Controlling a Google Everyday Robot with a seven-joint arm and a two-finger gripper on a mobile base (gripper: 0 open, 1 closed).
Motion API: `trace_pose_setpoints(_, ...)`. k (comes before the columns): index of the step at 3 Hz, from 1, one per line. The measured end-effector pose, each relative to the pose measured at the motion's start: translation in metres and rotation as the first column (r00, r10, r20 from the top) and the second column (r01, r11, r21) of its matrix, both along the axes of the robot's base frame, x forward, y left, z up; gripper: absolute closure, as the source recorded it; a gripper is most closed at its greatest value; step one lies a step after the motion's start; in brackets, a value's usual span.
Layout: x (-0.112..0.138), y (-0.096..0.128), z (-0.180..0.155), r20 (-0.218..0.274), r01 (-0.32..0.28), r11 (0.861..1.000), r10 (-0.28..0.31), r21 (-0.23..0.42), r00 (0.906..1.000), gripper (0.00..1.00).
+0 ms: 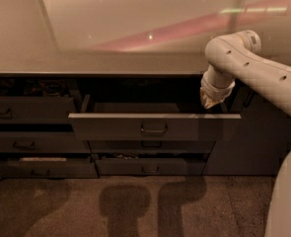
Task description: Open top drawer
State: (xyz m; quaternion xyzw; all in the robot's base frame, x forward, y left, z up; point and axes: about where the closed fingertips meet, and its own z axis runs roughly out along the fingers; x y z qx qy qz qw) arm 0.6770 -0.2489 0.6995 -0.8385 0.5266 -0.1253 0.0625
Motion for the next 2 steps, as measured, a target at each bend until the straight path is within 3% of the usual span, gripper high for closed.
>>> trace_pose_setpoints(1, -0.0134, 0.0008, -0.0185, -0.055, -0.013, 1.000, 0.014, 0.020, 0.9984, 1.00)
trace_pose_setpoints(2, -0.0177, 0.0012, -0.0213, -0.066, -0.020, 0.999, 0.022, 0.033, 0.9976, 1.00)
